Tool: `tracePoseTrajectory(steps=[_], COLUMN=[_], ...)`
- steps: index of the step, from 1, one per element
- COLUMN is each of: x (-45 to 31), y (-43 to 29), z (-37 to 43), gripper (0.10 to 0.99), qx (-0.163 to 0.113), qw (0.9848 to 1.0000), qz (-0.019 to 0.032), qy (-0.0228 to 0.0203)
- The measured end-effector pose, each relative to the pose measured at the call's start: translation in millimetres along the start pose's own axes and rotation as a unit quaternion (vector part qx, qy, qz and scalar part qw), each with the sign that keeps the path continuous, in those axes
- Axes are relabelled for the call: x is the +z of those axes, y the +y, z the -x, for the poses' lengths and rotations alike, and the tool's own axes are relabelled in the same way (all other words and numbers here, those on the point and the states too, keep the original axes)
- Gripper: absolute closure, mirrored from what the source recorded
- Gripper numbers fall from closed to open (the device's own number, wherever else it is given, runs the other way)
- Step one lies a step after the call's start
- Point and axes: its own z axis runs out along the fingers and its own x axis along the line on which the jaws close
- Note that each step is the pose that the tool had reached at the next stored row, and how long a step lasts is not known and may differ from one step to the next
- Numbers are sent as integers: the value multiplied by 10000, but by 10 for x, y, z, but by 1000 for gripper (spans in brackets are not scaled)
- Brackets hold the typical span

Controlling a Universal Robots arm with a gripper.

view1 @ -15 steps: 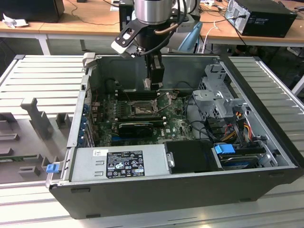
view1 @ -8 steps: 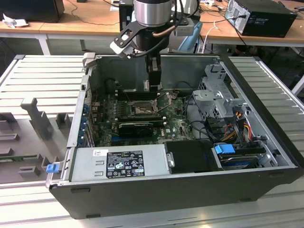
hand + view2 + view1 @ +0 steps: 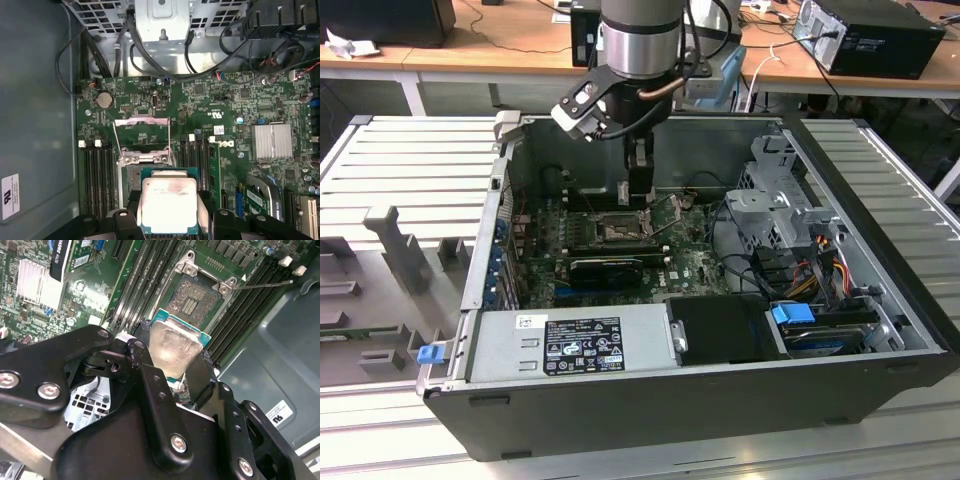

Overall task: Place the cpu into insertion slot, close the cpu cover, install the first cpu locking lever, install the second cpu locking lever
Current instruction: 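Place the cpu into insertion slot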

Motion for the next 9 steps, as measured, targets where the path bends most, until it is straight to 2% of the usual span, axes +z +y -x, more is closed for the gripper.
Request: tracePoseTrajectory(steps=[6, 9], x=[122, 239], y=[-11, -40], z=[5, 11], gripper=[557, 557], qx=[-143, -171], qw=[9999, 9998], qz=[-7, -9], qy=[19, 26])
